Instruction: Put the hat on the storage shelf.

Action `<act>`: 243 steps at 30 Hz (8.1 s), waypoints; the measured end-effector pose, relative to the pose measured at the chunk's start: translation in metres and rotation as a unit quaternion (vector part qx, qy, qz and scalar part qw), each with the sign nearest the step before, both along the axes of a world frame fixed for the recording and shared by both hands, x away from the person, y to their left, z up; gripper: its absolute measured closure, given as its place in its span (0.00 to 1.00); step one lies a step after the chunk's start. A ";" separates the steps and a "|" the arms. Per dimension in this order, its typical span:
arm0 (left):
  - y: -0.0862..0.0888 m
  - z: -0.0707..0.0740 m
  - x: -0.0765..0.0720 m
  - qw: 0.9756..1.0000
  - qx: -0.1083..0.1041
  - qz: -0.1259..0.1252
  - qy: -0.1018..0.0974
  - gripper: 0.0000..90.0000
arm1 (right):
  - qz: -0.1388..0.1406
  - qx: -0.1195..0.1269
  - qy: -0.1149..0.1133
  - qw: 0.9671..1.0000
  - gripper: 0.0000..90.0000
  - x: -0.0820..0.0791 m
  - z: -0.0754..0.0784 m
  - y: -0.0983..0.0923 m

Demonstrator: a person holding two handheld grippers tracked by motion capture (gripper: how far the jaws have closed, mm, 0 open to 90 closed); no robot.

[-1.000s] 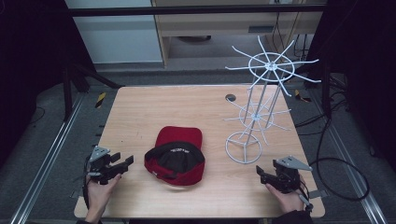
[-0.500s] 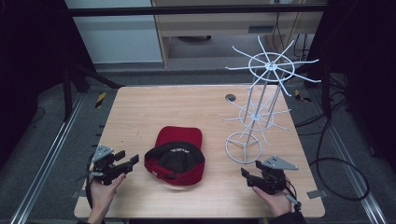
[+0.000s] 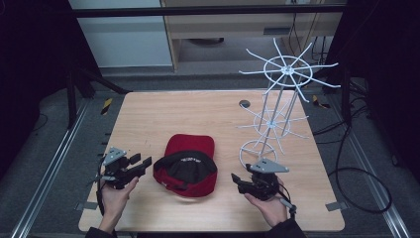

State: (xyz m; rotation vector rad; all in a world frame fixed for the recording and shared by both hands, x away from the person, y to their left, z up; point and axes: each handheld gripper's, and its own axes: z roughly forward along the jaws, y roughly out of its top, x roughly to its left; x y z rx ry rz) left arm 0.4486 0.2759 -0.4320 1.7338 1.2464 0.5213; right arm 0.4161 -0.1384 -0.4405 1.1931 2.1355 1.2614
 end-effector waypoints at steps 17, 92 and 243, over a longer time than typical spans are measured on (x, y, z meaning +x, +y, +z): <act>-0.021 -0.027 0.017 0.996 0.056 -0.027 0.067 0.72 | 0.018 0.005 0.028 0.999 0.44 0.030 -0.001 0.052; -0.132 0.009 -0.037 0.972 0.066 -0.219 0.043 0.49 | 0.036 0.039 0.037 0.998 0.98 0.041 0.008 0.073; 0.070 -0.034 -0.023 0.990 0.109 0.067 0.065 0.65 | 0.108 -0.027 -0.049 0.993 0.63 0.019 0.006 0.067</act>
